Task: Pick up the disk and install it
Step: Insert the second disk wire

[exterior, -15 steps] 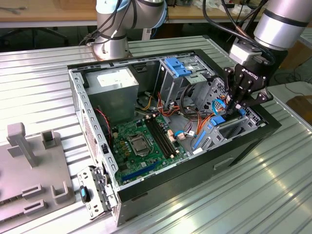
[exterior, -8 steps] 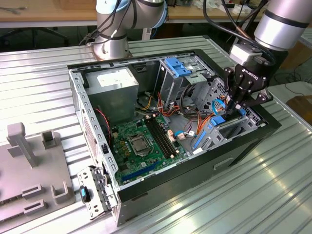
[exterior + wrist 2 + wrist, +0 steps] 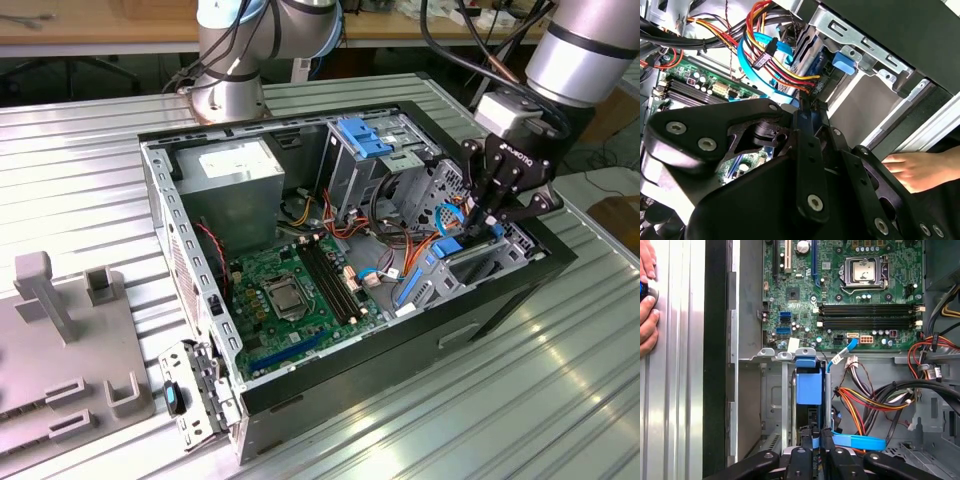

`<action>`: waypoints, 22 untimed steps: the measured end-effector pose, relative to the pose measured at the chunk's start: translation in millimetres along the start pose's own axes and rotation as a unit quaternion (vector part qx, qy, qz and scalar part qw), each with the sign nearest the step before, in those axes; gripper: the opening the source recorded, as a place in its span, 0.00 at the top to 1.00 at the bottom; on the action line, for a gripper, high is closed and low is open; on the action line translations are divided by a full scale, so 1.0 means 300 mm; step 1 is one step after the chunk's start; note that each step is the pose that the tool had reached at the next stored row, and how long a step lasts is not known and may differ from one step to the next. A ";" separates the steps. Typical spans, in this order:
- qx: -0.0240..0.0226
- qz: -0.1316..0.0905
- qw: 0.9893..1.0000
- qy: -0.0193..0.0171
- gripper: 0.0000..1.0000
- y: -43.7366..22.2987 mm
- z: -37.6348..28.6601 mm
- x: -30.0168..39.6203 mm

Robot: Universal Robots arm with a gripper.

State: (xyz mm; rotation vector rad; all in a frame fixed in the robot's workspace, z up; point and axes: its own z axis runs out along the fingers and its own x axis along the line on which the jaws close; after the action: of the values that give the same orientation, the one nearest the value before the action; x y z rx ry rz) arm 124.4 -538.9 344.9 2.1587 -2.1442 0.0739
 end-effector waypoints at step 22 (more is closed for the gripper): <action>0.000 0.000 1.000 0.000 0.84 0.000 0.008 0.002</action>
State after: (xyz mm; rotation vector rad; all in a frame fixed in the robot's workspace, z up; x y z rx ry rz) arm 124.4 -539.8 342.6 2.1587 -2.1442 0.0739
